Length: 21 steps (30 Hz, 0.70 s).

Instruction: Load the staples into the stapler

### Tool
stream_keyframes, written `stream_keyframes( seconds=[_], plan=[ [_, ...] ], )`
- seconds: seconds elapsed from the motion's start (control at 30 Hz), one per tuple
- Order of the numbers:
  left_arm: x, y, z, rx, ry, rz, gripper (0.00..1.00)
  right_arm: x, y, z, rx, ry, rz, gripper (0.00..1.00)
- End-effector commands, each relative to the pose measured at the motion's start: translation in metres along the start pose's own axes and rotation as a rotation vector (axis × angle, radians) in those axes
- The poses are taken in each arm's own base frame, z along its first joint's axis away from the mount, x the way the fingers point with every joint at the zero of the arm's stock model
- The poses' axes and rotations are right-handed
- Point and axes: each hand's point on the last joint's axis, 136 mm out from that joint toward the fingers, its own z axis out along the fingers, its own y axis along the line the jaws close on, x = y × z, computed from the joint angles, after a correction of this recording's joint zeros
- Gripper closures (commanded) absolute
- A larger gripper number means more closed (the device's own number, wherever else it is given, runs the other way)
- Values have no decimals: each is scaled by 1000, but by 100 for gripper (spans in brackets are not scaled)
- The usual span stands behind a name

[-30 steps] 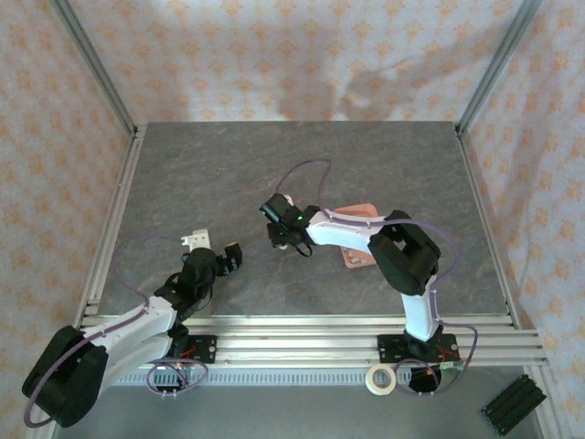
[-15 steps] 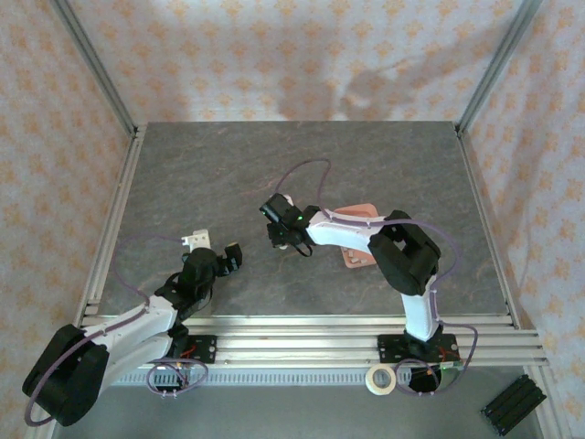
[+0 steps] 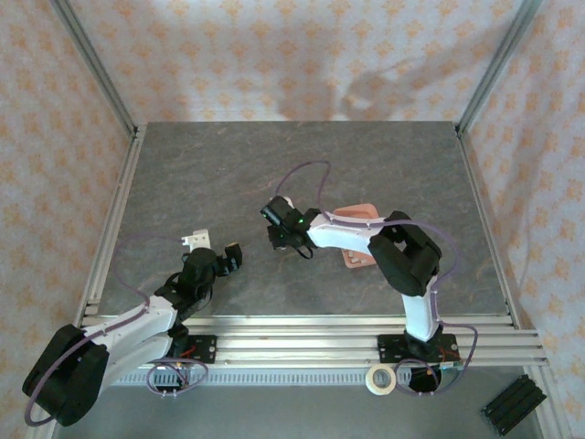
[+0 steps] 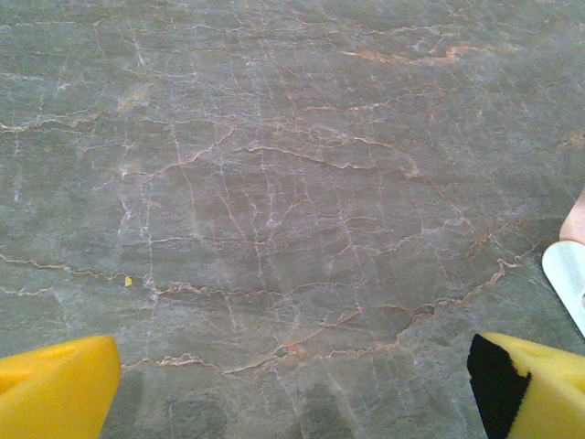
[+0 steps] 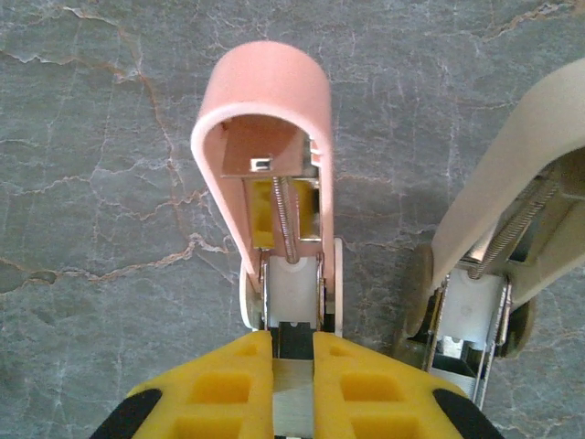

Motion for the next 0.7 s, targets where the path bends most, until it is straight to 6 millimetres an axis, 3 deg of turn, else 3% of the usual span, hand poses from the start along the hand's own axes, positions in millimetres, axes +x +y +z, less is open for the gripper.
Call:
stream_keyframes(
  seconds=[0.0, 0.3, 0.67],
  plan=[
    [-13, -5, -1, 7, -33, -3, 2, -2, -4, -9, 21, -25, -4, 86],
    [-14, -6, -2, 6, -36, 0, 2, -14, -2, -7, 23, -59, 28, 87],
    [-13, -5, -2, 4, -35, -3, 3, -26, -4, -21, 16, -133, 66, 87]
  ],
)
